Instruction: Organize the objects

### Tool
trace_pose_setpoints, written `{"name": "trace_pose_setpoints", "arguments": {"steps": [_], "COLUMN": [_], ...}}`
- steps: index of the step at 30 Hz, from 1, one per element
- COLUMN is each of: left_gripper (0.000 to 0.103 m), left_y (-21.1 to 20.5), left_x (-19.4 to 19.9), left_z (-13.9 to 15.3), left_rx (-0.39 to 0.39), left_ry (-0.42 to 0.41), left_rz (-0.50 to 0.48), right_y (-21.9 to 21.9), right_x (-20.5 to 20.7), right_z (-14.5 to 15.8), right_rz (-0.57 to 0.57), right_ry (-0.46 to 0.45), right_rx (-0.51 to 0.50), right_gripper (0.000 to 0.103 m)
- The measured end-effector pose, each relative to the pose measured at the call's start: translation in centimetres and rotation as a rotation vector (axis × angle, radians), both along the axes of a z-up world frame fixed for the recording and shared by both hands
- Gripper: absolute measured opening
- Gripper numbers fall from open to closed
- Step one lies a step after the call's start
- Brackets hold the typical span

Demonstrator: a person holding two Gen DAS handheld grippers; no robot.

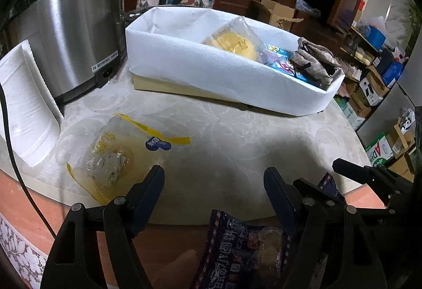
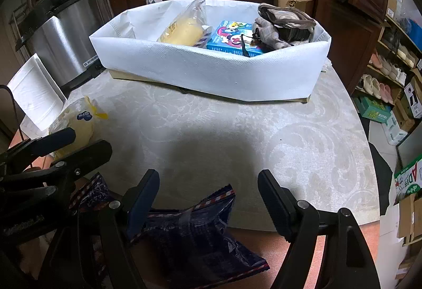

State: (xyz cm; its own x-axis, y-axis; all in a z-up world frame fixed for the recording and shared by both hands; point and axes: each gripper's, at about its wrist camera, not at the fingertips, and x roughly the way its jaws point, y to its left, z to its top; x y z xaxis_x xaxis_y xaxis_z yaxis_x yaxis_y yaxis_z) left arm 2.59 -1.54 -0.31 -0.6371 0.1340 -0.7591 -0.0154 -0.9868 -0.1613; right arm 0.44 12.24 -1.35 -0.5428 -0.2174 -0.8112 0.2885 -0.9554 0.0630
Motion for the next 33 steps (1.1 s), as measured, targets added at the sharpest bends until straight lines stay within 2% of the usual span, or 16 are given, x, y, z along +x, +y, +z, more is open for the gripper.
{"name": "trace_pose_setpoints", "arguments": {"steps": [8, 13, 18, 25, 33], "left_gripper": [0.075, 0.075, 0.069, 0.069, 0.069], "left_y": [0.31, 0.02, -0.58, -0.23, -0.39], "left_x": [0.01, 0.14, 0.07, -0.07, 0.05], "left_z": [0.13, 0.28, 0.13, -0.08, 0.04], "left_rx": [-0.019, -0.004, 0.023, -0.023, -0.008], "left_ry": [0.007, 0.017, 0.009, -0.001, 0.006], "left_rz": [-0.011, -0.011, 0.016, 0.029, 0.029], "right_y": [-0.05, 0.09, 0.14, 0.14, 0.1], "right_x": [-0.09, -0.16, -0.23, -0.22, -0.2], "right_z": [-0.13, -0.12, -0.15, -0.24, -0.45], "right_rz": [0.003, -0.004, -0.006, -0.008, -0.009], "right_ry": [-0.004, -0.006, -0.009, -0.011, -0.014], "right_rx": [0.014, 0.007, 0.009, 0.01, 0.016], "right_gripper": [0.076, 0.076, 0.076, 0.076, 0.076]}}
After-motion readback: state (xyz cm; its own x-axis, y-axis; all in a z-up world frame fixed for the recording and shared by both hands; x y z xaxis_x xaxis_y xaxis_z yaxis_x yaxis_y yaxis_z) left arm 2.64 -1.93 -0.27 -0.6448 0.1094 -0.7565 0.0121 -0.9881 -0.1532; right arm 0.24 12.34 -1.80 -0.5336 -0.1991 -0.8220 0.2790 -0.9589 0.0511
